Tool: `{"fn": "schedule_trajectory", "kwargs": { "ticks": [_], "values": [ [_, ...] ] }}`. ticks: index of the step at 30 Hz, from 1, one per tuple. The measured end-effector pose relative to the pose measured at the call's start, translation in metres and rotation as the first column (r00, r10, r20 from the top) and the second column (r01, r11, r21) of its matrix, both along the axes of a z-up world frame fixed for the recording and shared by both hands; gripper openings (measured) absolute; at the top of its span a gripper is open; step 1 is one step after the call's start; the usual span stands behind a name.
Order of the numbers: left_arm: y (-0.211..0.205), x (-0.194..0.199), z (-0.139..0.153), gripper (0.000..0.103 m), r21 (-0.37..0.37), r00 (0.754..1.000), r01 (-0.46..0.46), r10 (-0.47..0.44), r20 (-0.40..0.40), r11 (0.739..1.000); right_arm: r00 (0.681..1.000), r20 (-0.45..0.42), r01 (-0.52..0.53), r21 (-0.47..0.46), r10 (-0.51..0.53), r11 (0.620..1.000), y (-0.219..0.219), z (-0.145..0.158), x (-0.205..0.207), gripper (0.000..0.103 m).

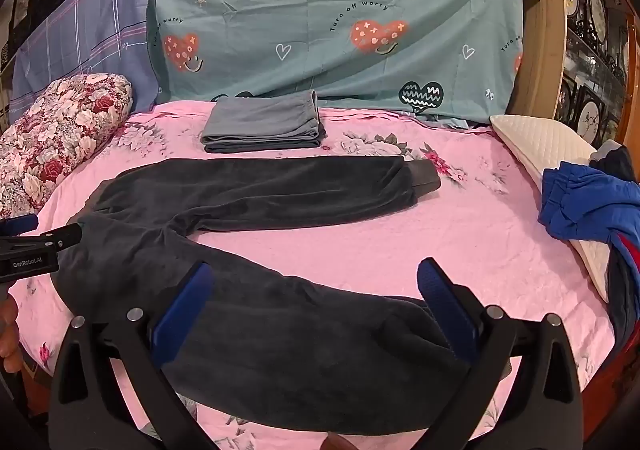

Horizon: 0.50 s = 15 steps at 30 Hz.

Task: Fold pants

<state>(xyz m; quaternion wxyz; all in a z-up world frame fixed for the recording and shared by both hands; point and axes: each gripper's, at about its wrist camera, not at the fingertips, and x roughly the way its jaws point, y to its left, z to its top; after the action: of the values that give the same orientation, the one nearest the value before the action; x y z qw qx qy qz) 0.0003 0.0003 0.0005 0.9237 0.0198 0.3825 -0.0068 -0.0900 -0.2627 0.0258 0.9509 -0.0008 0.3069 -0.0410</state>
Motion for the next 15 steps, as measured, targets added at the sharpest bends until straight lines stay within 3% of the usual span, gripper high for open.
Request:
{"fn": "schedule_trajectory", "kwargs": {
  "ticks": [15],
  "values": [
    [0.0065,-0.0003,-0.0028,0.101,0.002,1.000,-0.016,0.016,0.012,1.000,1.000,0.012,-0.004,0.004,0.004,1.000,-0.0002,-0.0010,-0.0027,0.102]
  ]
}}
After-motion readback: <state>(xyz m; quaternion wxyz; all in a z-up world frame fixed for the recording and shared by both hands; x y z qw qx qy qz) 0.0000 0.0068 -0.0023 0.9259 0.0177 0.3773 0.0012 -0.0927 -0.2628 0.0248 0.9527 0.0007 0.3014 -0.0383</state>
